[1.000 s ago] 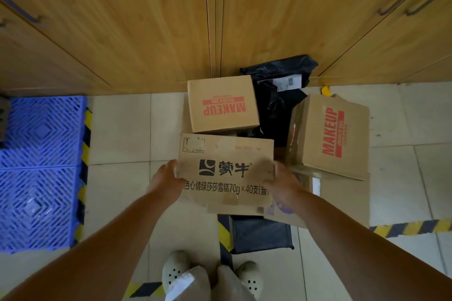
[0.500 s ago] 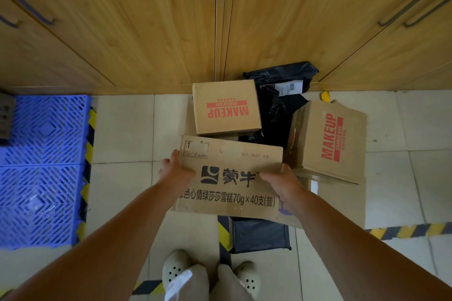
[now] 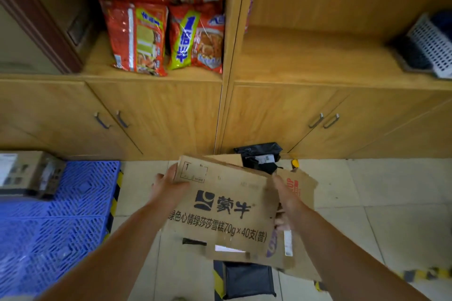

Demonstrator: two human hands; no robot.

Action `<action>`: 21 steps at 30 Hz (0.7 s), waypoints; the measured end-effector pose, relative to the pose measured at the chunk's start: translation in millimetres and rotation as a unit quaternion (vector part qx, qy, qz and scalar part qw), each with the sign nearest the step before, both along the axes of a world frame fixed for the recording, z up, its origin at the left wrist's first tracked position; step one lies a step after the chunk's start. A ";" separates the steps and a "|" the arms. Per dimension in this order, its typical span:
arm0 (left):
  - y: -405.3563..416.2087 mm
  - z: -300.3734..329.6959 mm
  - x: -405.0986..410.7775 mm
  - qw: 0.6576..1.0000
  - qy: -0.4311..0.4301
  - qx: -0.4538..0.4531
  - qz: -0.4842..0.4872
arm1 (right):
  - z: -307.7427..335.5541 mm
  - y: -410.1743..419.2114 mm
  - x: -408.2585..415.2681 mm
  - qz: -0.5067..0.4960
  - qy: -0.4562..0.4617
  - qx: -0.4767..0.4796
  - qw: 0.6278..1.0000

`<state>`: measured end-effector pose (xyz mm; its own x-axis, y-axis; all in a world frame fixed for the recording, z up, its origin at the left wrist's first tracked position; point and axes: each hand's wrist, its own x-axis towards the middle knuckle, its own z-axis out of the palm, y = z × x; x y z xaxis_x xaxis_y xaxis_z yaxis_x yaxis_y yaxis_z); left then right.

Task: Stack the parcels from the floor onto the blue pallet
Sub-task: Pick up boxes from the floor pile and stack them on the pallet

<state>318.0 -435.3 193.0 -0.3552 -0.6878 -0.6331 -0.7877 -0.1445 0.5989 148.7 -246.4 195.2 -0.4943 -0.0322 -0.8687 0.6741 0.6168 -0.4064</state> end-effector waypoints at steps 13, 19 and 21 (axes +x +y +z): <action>-29.6 192.5 59.2 0.968 0.220 0.004 0.124 | 201.3 -5.1 64.5 -0.048 0.036 -0.131 0.990; -43.2 234.6 100.8 0.973 0.205 -0.006 0.104 | 246.6 -17.1 89.5 0.023 0.124 -0.148 0.981; -50.1 241.5 117.1 0.980 0.183 -0.009 0.078 | 252.9 -18.7 94.3 0.032 0.133 -0.165 0.977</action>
